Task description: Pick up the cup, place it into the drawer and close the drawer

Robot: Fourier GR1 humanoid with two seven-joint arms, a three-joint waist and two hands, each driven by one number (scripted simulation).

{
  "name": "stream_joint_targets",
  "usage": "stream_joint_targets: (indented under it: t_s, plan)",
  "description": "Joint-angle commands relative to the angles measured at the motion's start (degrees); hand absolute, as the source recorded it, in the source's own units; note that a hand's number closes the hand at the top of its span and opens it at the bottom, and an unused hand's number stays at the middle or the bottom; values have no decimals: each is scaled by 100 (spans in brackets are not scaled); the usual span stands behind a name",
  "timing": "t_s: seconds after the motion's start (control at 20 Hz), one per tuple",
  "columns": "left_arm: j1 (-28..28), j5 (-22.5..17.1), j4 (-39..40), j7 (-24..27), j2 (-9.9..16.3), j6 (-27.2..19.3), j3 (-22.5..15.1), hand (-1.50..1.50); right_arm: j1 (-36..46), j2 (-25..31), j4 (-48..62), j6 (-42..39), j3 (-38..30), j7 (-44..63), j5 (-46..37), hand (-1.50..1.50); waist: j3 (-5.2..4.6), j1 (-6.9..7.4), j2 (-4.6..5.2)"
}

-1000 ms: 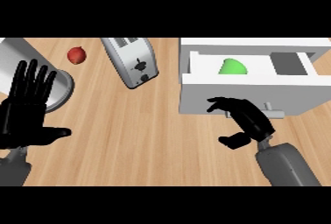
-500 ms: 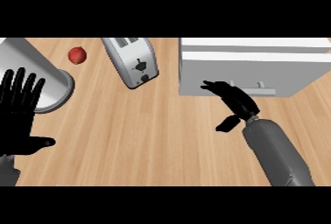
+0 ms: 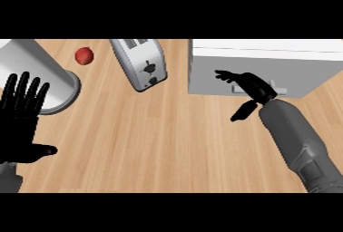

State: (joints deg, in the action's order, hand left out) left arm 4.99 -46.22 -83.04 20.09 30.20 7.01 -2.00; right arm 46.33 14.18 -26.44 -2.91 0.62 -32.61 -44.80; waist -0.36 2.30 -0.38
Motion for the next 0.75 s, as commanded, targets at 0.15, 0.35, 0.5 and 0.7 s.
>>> stream_joint_targets:
  t_s: [0.15, 0.35, 0.5, 0.7]
  plan:
    - [249, 206, 232, 108, -187, 58, -76, -150, 651, 349, 1129, 155, -308, -24, -57, -150, 50, 161, 232]
    - [159, 71, 208, 3, 13, 358, 31, -150, 935, 509, 1327, 20, -429, 17, 13, -150, 54, 298, 251]
    - [234, 262, 342, 82, -201, 124, -68, -150, 932, 575, 1427, -33, -419, -120, -10, -150, 52, 215, 239]
    - [212, 425, 245, 235, -256, 88, -107, -150, 1001, 664, 1511, 6, -524, -188, 58, -150, 56, 290, 258]
